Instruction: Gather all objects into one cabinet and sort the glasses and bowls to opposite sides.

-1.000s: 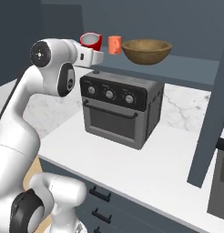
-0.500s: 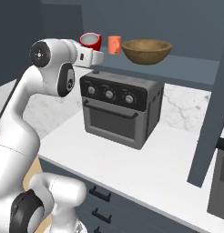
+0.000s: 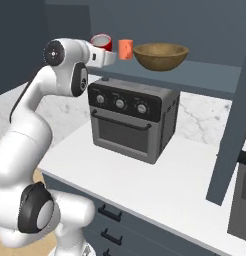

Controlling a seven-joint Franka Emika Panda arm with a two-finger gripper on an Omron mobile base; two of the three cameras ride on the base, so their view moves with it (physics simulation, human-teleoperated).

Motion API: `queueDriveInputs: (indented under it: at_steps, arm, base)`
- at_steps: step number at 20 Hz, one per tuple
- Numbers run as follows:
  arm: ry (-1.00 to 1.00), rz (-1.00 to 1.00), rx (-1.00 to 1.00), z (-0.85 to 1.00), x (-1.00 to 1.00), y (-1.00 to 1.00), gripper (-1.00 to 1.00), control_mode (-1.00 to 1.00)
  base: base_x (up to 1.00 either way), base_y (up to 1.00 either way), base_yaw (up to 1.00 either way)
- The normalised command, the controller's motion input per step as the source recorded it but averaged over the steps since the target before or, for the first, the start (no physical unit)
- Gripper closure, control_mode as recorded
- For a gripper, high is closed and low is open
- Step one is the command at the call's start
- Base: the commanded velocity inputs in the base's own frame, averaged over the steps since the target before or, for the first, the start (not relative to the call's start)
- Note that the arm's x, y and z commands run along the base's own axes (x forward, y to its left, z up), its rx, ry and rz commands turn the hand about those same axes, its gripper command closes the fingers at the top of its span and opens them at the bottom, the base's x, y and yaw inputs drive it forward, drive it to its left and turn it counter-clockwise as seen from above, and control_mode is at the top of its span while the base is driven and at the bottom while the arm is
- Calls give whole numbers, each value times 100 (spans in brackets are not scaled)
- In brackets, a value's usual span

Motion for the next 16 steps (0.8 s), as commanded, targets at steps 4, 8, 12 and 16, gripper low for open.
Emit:
queueDriveInputs:
  at_steps: [4,8,12,16]
  arm:
    - [14,0,0,0,86,24,100,-100]
    - [21,0,0,0,58,12,100,-100]
    - [23,0,0,0,45,1,100,-100]
    - [7,0,0,0,18,0,100,-100]
  base:
    - [0,0,0]
    - [0,0,0]
    - [0,0,0]
    - [0,0,0]
